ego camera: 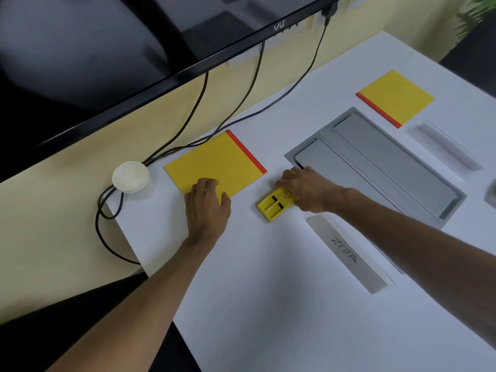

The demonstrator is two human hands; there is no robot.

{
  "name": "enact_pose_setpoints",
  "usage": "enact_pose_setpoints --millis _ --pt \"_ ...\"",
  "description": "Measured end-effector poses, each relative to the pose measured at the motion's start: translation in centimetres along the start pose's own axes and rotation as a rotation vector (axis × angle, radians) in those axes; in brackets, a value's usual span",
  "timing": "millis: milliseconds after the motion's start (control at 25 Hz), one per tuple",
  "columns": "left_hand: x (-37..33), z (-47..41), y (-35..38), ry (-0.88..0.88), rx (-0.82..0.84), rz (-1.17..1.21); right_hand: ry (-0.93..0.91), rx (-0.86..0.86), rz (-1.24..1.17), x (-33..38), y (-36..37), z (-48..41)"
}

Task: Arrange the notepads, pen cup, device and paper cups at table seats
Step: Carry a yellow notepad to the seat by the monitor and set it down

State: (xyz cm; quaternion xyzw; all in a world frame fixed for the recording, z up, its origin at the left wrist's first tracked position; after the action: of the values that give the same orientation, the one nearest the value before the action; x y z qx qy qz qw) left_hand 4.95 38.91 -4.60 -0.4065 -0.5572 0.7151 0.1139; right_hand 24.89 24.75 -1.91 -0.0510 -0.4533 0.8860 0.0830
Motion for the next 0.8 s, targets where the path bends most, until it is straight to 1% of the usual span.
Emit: enact_pose_setpoints --millis 80,200,280,360,480,560,680,800 --pt "-0.6 -0.7 1.0 0.035 0.014 0.001 -0.001 -0.069 -0.082 -0.7 0.2 0.1" --pt "-1.5 -1.8 3.0 0.074 0.009 -0.112 0.02 -0.231 -0.351 -2.7 0.0 0.7" --pt "-2.4 -2.7 4.5 0.095 0.03 -0.154 0.085 -0.323 -0.495 -4.0 -0.5 0.8" --pt "-3.5 -3.6 5.8 0.115 0.076 -0.183 0.186 -0.364 -0.562 -4.9 -1.1 -0.2" --pt "-4.2 -4.3 7.1 0.147 0.121 -0.308 0.322 -0.416 -0.624 -5.3 -2.6 -2.5" --pt "-4.0 -4.6 7.5 0.127 0.108 -0.353 0.391 -0.437 -0.619 -5.2 -3.8 -4.4" --pt "-3.8 -4.5 7.8 0.116 0.083 -0.355 0.407 -0.414 -0.52 -4.5 -5.2 -7.4" --pt "-3.7 -4.7 8.1 0.108 0.073 -0.342 0.403 -0.415 -0.518 -4.4 -5.9 -10.3"
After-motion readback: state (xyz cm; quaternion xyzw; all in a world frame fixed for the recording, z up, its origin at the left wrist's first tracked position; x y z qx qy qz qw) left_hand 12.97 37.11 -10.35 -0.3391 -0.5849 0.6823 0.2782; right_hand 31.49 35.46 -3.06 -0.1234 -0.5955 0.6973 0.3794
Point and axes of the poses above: each hand's wrist, its own z-axis away from the middle knuckle, its own y-axis out of the palm, x = y × z, the point moved 3 cm from there along -z, towards the middle knuckle, and after that the axes turned 13 degrees about x, right-handed, at the moved point
